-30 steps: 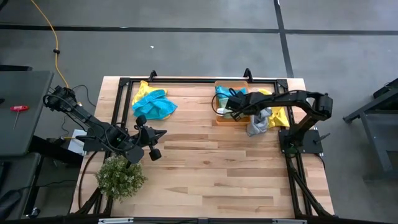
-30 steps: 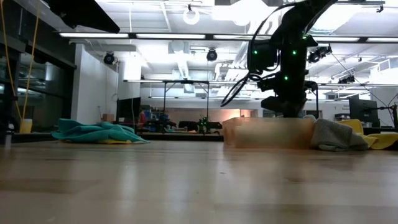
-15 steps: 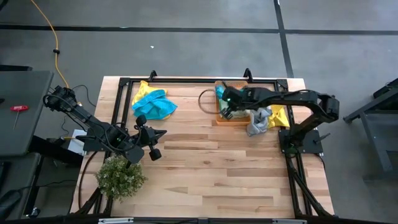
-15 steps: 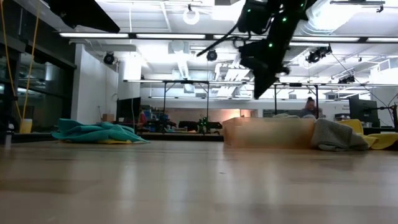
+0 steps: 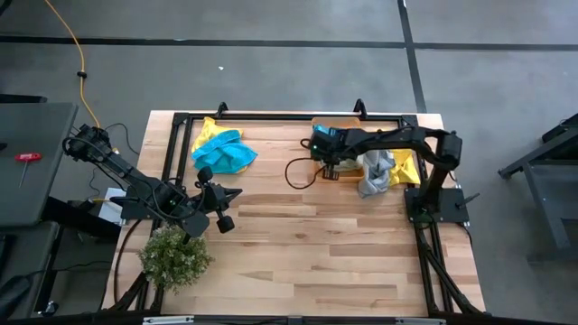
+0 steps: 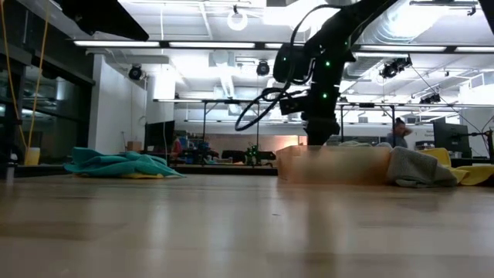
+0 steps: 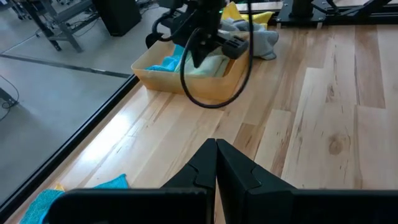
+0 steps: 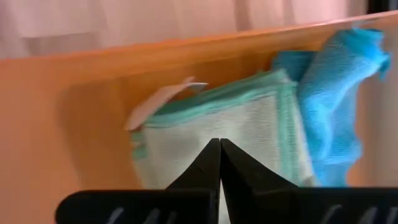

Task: Fold microfiber towels
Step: Put the folded green microfiber cloth into the orange bin

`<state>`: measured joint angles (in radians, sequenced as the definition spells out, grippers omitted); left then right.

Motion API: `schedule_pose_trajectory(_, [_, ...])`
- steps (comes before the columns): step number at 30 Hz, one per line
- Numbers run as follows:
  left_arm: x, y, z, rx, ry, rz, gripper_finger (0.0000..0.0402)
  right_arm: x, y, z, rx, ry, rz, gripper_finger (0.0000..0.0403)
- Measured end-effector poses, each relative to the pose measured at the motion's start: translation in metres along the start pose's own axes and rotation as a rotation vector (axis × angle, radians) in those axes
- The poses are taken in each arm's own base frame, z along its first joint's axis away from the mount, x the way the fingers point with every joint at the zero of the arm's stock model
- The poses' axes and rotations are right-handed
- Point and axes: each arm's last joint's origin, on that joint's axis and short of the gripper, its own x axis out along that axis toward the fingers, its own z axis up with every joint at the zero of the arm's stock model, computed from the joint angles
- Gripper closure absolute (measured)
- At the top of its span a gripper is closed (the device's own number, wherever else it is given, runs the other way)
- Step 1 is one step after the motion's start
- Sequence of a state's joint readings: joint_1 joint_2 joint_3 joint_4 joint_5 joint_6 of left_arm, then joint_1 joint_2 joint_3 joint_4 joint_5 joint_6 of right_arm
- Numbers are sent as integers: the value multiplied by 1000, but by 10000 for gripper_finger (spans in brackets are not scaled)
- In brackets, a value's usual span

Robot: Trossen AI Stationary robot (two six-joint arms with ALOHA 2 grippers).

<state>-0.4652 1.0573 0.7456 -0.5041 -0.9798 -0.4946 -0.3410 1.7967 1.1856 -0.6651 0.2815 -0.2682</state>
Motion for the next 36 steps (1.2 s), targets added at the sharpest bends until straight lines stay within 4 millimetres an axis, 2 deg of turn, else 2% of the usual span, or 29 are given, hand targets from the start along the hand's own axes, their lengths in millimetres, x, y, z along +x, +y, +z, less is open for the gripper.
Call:
schedule_pose_trajectory(8, [0, 0, 0, 1, 1, -1, 402, 14, -9, -5, -10, 68, 6, 403])
schedule_pose_trajectory(16, [0, 0, 0, 7, 4, -2, 401, 37, -2, -6, -85, 112, 86, 403])
schedule_pose_trajectory(30, [0, 0, -1, 15, 6, -2, 402, 36, -6, 21, 49, -205, 157, 403])
schedule_pose_trajectory(36, [0, 0, -1, 17, 6, -2, 401, 35, -8, 23, 55, -217, 109, 403])
